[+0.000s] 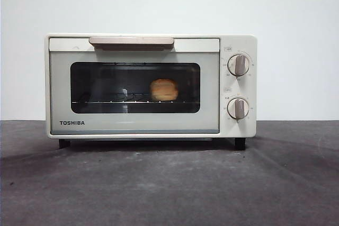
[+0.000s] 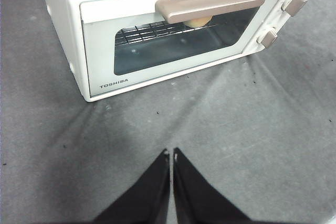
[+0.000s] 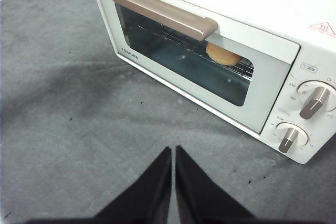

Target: The left arm flap open the oven, the right arm pick bread and place it into oven, the left arm flap close the oven

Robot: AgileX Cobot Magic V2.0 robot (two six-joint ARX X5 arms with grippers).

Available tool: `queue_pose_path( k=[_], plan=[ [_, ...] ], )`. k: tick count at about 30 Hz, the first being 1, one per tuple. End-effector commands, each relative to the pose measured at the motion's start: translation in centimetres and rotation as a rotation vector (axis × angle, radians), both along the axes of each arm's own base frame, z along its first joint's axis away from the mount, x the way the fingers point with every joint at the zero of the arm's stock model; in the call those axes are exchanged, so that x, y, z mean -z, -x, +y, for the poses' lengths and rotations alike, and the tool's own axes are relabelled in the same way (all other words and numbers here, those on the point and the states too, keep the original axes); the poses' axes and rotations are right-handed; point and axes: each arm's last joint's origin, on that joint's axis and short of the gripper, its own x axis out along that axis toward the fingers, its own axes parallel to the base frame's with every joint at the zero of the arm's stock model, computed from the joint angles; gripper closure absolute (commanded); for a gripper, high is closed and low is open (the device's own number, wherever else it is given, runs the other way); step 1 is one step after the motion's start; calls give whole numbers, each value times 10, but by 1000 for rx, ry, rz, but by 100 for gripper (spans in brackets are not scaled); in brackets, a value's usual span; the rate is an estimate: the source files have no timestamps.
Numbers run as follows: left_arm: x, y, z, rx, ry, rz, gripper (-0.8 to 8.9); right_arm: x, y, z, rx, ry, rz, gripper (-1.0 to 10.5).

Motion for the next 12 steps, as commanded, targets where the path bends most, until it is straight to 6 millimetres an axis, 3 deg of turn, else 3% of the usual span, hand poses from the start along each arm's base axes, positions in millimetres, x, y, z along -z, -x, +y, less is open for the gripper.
queue_pose_path(
  k=[1,8,12],
  plan=[
    [-7,0,0,7,-3,-35,797,-3,1,2,-4,-17,-5,940],
    [-9,3,0,10,-5,-50,797,-3,1,2,-4,-17,-5,940],
    [-21,10,4,28,-41,-268,797,-3,1,2,-4,-17,-5,940]
  ],
)
